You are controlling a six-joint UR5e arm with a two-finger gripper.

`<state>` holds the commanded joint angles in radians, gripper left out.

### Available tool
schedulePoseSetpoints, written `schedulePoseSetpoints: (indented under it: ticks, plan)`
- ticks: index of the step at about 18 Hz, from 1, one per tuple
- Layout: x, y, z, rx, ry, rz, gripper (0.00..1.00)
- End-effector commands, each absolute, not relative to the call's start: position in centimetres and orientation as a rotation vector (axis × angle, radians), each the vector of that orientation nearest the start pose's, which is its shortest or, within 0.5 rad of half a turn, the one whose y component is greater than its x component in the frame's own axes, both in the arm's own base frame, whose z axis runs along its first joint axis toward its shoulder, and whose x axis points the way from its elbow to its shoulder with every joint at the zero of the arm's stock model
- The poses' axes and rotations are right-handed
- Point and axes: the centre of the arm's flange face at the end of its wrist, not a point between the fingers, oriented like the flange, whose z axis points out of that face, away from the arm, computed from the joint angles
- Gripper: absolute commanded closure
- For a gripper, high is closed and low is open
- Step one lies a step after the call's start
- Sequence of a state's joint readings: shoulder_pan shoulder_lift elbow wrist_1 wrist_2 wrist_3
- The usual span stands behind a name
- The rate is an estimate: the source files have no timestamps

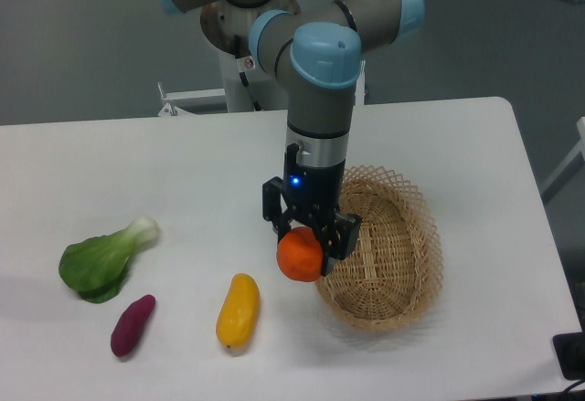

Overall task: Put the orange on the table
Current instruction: 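Hold the orange in the gripper beside the wicker basket rim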

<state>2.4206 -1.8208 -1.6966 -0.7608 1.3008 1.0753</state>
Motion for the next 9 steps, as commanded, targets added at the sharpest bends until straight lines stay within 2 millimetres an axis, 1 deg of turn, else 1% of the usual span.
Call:
schedulePoseSetpoints:
  ticks: [2, 5, 7, 9]
  plan:
    - [-34.4, 51.5, 38.0, -2.644, 0.378, 0.267, 0.22]
    - [-34.2, 51.5, 37.9, -2.648, 0.377, 0.261, 0.22]
    - [-33.3, 51.9, 37.5, -2.655, 0.385, 0.251, 0.22]
    - [-32.3, 52.2, 36.7, -2.685, 0.384, 0.255, 0.22]
